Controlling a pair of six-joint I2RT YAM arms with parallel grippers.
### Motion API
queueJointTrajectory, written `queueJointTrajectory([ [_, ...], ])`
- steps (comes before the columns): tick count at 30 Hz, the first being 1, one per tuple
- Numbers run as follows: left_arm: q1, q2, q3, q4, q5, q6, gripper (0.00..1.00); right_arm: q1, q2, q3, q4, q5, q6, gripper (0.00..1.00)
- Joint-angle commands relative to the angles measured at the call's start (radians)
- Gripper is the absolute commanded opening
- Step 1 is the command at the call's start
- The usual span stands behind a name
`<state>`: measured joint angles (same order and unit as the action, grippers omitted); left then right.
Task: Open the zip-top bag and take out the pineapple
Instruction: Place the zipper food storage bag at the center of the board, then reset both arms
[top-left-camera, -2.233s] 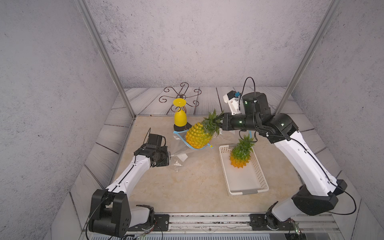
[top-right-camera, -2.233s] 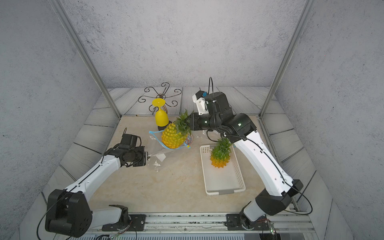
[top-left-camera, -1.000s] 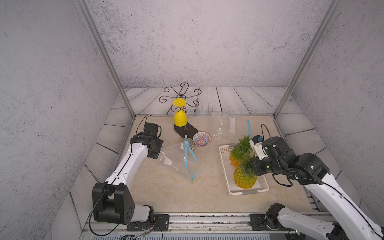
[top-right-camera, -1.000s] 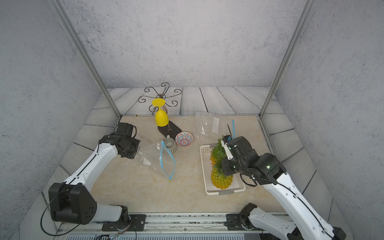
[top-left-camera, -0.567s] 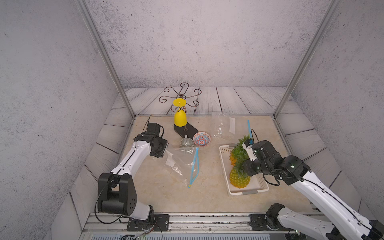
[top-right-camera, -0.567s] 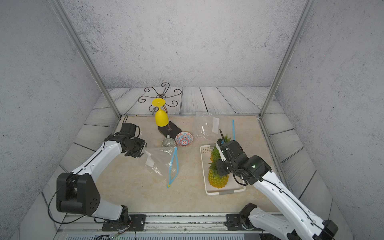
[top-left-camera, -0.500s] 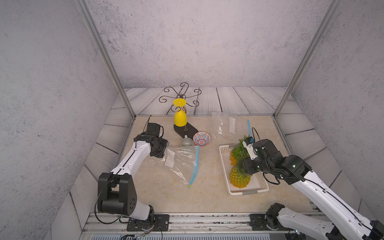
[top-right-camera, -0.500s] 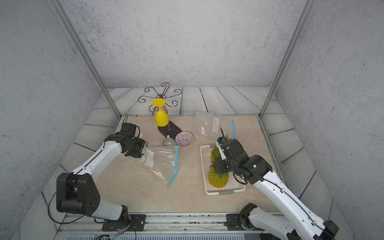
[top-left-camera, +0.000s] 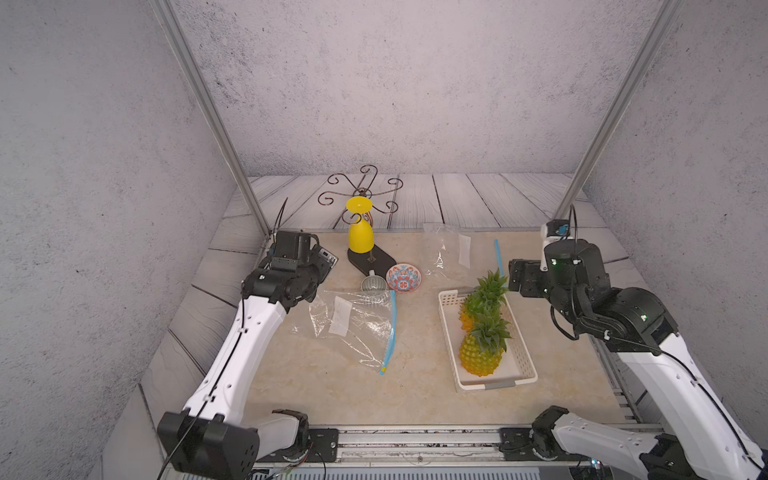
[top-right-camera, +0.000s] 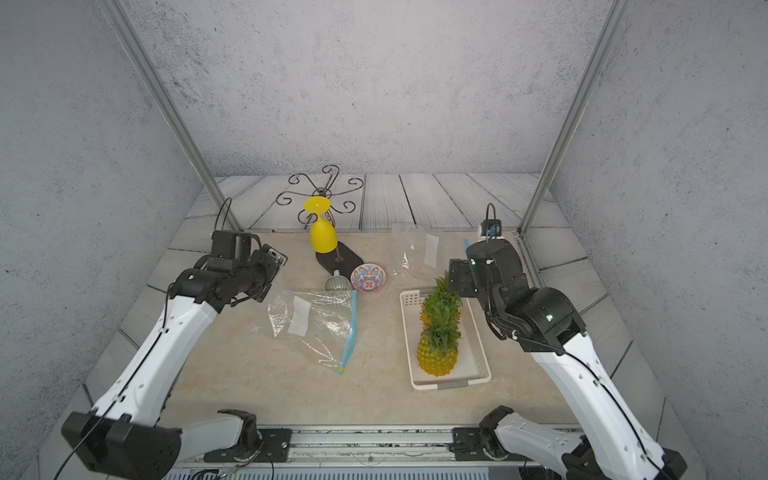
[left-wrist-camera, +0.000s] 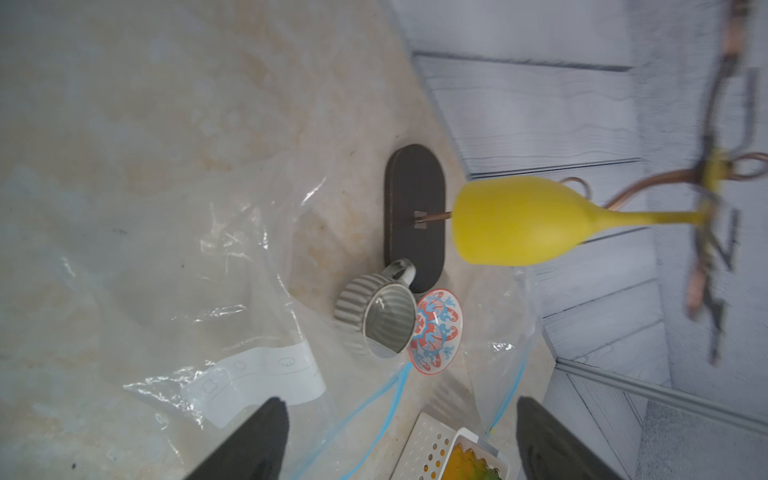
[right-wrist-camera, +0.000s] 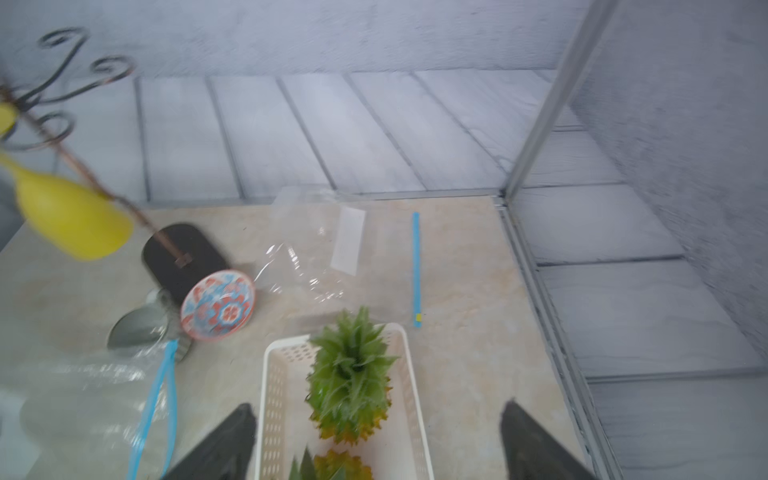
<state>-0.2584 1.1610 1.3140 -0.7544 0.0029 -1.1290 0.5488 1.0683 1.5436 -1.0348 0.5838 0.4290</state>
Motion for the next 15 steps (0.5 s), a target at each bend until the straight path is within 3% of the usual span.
queueJointTrajectory([
  [1, -0.059, -0.142, -0.089, -0.070, -0.136, 0.106, 0.97, -0.060, -0.021, -0.107, -0.053, 0.190, 0.127, 0.99],
  [6, -0.116, -0.357, -0.305, -0.254, -0.276, 0.023, 0.97, -0.096, -0.092, -0.419, 0.086, 0.277, 0.188, 0.99],
  [9, -0.116, -0.421, -0.361, -0.356, -0.362, 0.009, 0.97, -0.221, -0.134, -0.586, 0.207, 0.251, 0.221, 0.99],
  [12, -0.116, -0.468, -0.424, -0.307, -0.455, 0.105, 0.97, -0.379, -0.063, -0.625, 0.232, 0.160, 0.307, 0.99],
  [15, -0.116, -0.487, -0.513, -0.150, -0.531, 0.284, 0.97, -0.405, -0.025, -0.716, 0.423, 0.227, 0.225, 0.99],
])
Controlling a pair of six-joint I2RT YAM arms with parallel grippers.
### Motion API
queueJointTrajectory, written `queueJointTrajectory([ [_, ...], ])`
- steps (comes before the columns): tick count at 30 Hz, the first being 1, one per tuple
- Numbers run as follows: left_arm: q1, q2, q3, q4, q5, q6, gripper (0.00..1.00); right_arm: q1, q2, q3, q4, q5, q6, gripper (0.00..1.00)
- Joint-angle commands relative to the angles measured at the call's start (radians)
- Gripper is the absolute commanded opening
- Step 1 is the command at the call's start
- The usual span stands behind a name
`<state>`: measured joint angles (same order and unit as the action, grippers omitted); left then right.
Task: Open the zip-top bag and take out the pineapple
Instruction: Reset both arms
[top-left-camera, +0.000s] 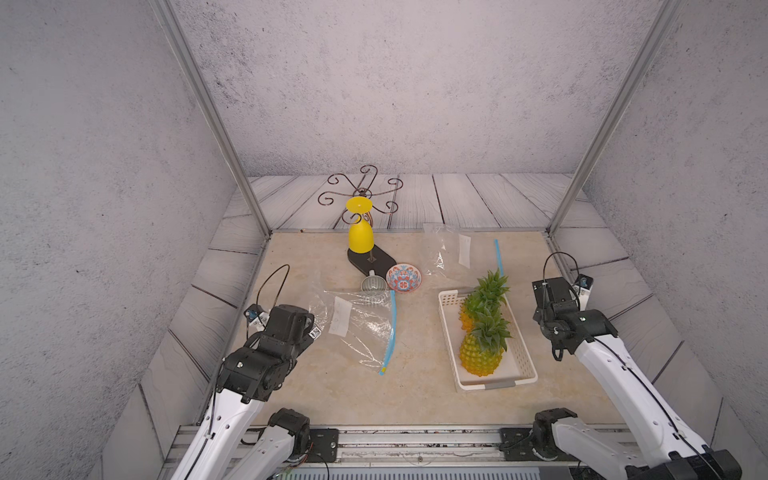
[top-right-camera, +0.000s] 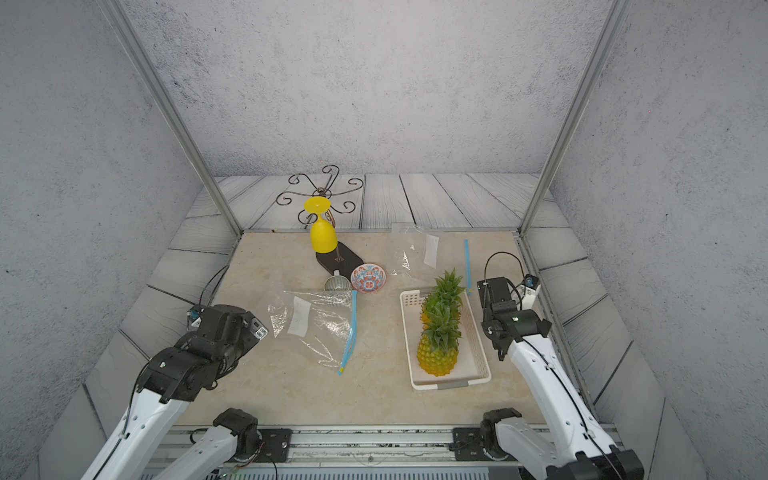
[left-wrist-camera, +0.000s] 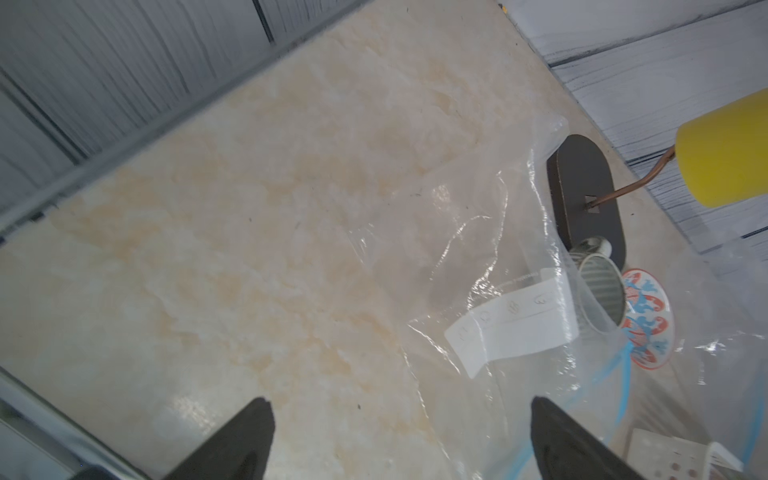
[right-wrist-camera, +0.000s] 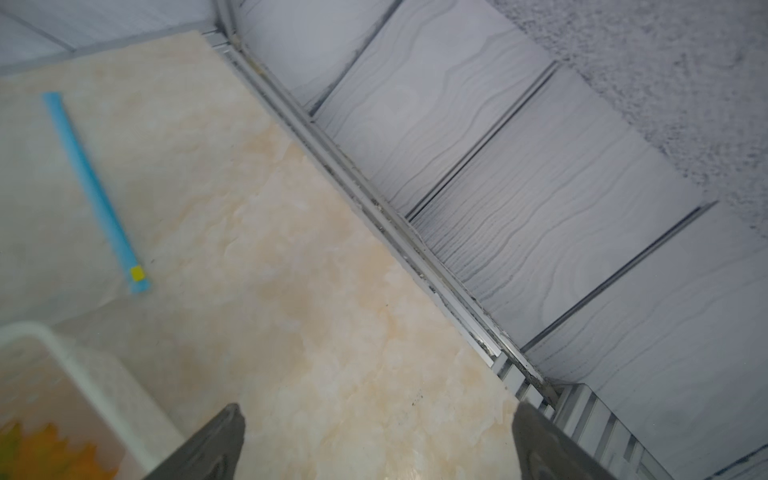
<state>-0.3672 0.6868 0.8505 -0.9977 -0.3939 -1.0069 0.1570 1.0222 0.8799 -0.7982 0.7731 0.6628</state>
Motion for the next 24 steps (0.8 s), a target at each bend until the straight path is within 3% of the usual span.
queueJointTrajectory([
  [1, -0.007, -0.008, -0.081, 0.163, -0.164, 0.241, 0.97, -0.021, 0.020, -0.117, 0.324, 0.019, -0.097, 0.99],
  [6, -0.005, 0.038, -0.302, 0.652, -0.320, 0.653, 0.97, -0.024, 0.036, -0.384, 0.814, -0.036, -0.305, 0.99],
  [8, 0.002, 0.079, -0.401, 0.908, -0.350, 0.827, 0.97, -0.024, 0.060, -0.442, 0.926, -0.044, -0.344, 0.99],
  [10, 0.046, 0.131, -0.479, 1.127, -0.304, 0.897, 0.97, -0.023, 0.082, -0.508, 1.094, -0.076, -0.395, 0.99],
  [12, 0.137, 0.200, -0.536, 1.294, -0.170, 0.915, 0.97, -0.027, 0.099, -0.558, 1.219, -0.107, -0.429, 0.99],
  [15, 0.275, 0.336, -0.525, 1.376, -0.032, 0.863, 0.97, -0.030, 0.163, -0.566, 1.378, -0.207, -0.488, 0.99],
  [19, 0.324, 0.517, -0.478, 1.557, 0.072, 0.897, 0.97, -0.030, 0.293, -0.554, 1.569, -0.261, -0.548, 0.99],
  [24, 0.331, 0.740, -0.429, 1.744, 0.110, 0.935, 0.97, -0.037, 0.464, -0.546, 1.742, -0.348, -0.614, 0.99],
])
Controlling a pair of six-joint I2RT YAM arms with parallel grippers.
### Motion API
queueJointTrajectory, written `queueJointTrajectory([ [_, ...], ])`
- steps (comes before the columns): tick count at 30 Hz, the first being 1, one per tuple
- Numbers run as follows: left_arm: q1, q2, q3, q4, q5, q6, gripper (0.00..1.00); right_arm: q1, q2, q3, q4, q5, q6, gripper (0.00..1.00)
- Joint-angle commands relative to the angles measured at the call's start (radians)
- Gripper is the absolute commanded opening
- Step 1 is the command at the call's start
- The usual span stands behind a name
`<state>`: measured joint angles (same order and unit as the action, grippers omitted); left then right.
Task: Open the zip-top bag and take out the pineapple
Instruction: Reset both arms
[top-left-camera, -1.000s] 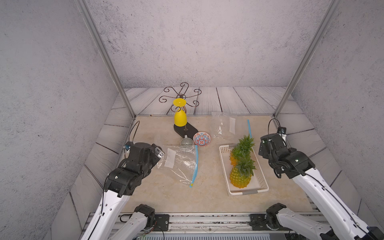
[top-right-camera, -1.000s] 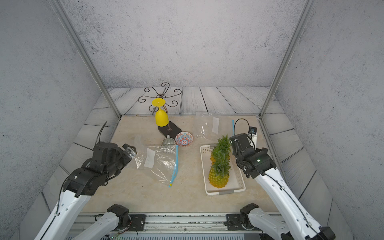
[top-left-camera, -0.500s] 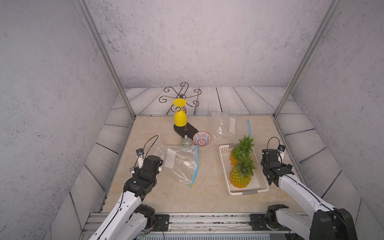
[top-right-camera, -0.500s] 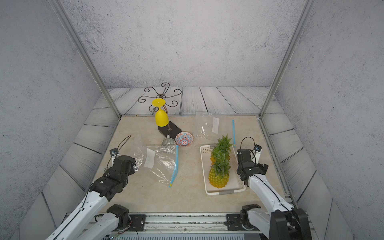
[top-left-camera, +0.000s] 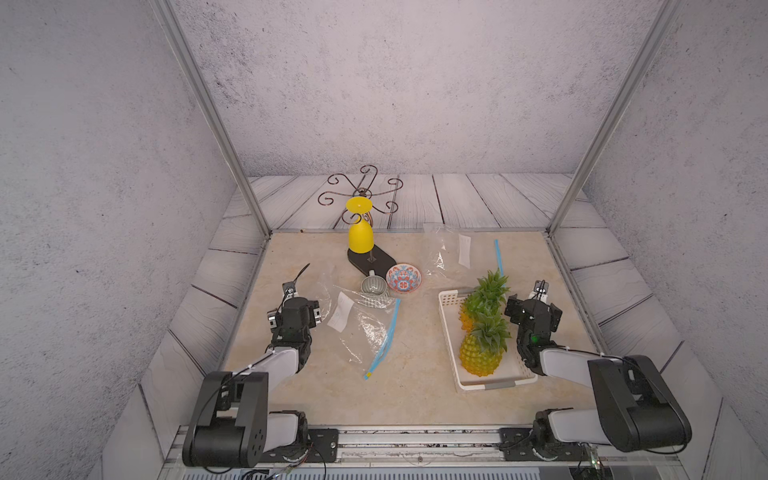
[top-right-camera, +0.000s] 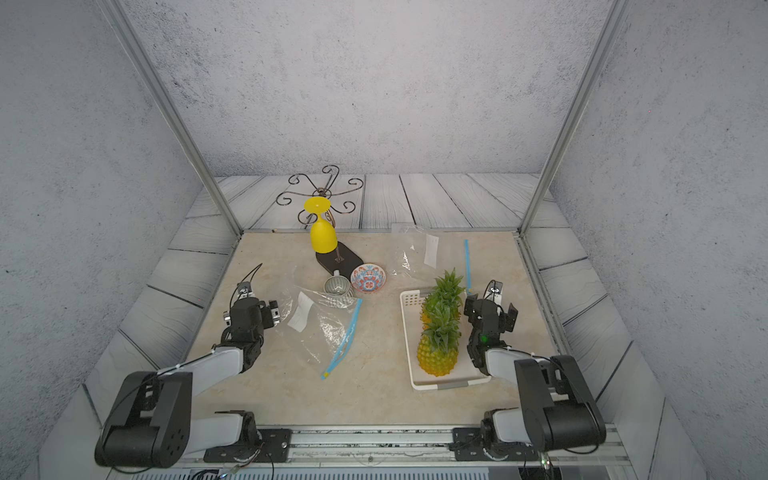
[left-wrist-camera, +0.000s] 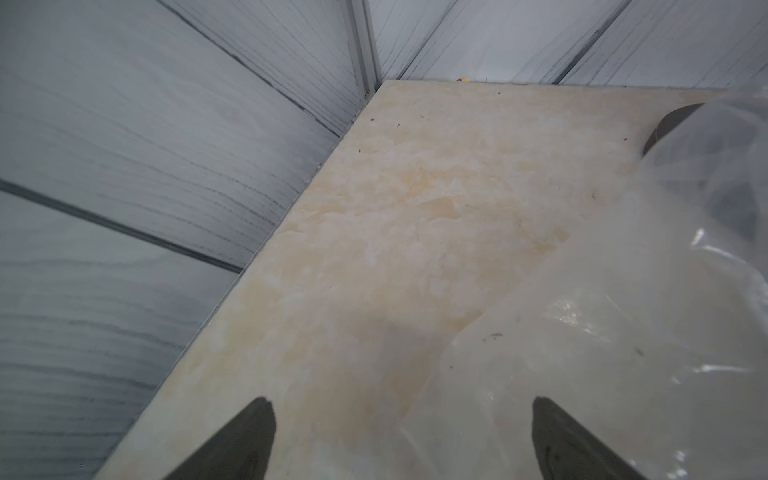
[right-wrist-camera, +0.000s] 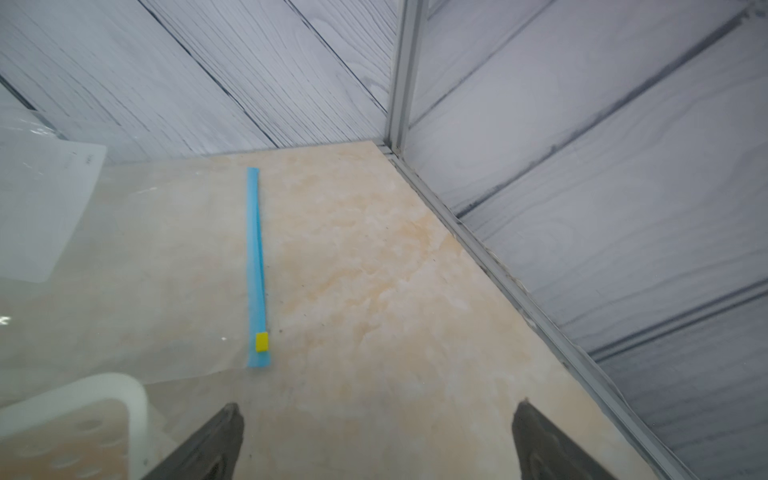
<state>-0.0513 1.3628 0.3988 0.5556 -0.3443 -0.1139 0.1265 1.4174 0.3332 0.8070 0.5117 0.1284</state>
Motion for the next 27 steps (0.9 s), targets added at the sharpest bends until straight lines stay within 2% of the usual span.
queueJointTrajectory([
  [1, 0.019, 0.112, 0.006, 0.257, 0.061, 0.040, 0.97, -0.004, 0.072, 0.010, 0.101, -0.101, -0.074, 0.99],
  [3, 0.023, 0.201, -0.037, 0.469, 0.070, 0.057, 0.97, -0.012, 0.117, -0.009, 0.195, -0.098, -0.073, 0.99],
  [4, 0.022, 0.211, -0.035, 0.467, 0.083, 0.065, 0.97, -0.012, 0.129, -0.009, 0.209, -0.100, -0.080, 0.99],
  [6, 0.022, 0.141, 0.011, 0.254, 0.097, 0.049, 0.97, -0.014, 0.108, 0.014, 0.125, -0.102, -0.063, 0.99],
  [9, 0.022, 0.207, 0.021, 0.354, 0.070, 0.052, 0.97, -0.020, 0.120, 0.063, 0.049, -0.108, -0.060, 0.99],
  [12, 0.025, 0.163, 0.059, 0.199, 0.073, 0.037, 0.97, -0.051, 0.123, 0.103, -0.026, -0.142, -0.031, 0.99],
  [13, 0.026, 0.168, 0.053, 0.221, 0.074, 0.040, 0.97, -0.058, 0.120, 0.109, -0.047, -0.152, -0.024, 0.99],
  [27, 0.024, 0.165, 0.052, 0.221, 0.074, 0.042, 0.97, -0.059, 0.115, 0.105, -0.042, -0.155, -0.025, 0.99],
])
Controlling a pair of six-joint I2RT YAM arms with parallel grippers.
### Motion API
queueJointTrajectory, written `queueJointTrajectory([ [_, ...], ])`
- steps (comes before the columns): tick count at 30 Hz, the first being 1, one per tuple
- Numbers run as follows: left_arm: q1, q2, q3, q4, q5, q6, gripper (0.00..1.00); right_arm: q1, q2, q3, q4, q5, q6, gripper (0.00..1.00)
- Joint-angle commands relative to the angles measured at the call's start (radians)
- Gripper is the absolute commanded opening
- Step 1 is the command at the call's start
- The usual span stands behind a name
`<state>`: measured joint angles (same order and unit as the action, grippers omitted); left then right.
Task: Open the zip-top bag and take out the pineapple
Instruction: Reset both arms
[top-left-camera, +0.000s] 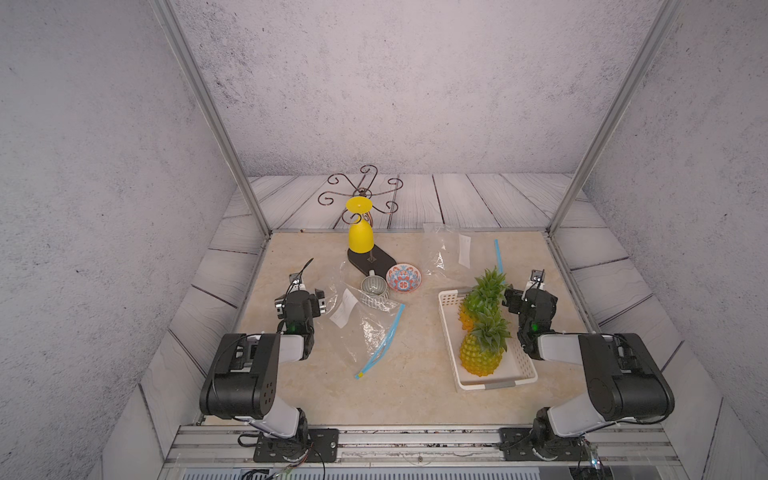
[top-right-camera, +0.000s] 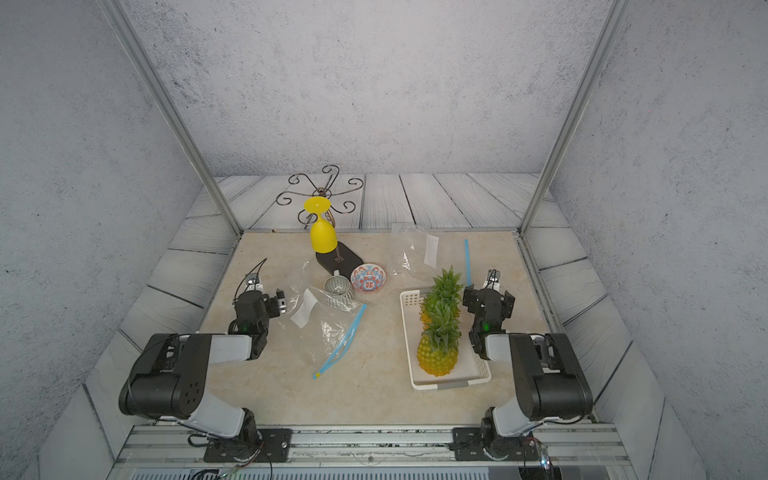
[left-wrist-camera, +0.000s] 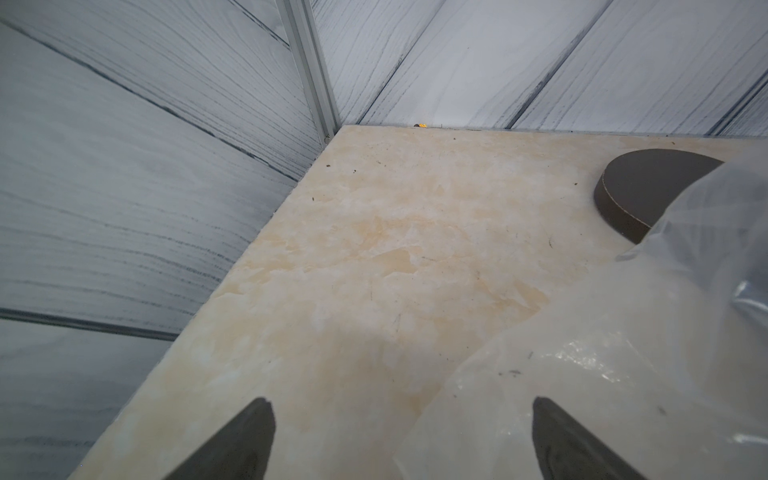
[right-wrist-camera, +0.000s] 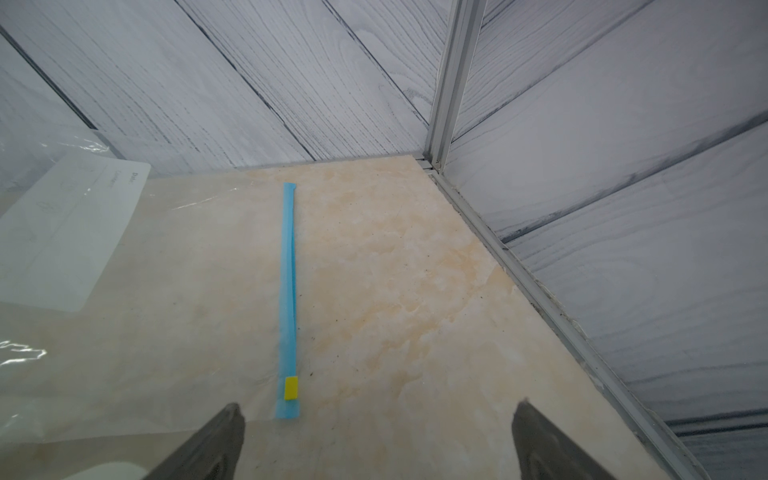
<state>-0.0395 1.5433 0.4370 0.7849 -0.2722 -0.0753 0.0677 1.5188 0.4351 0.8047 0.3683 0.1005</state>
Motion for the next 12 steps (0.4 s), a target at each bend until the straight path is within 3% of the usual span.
queueJointTrajectory([
  [1, 0.013, -0.015, 0.014, -0.009, 0.002, 0.003, 0.97, 0.001, 0.014, 0.003, -0.039, -0.012, 0.002, 0.99],
  [12, 0.013, -0.015, 0.014, -0.010, 0.002, 0.003, 0.97, -0.001, 0.015, 0.003, -0.036, -0.011, 0.001, 0.99],
])
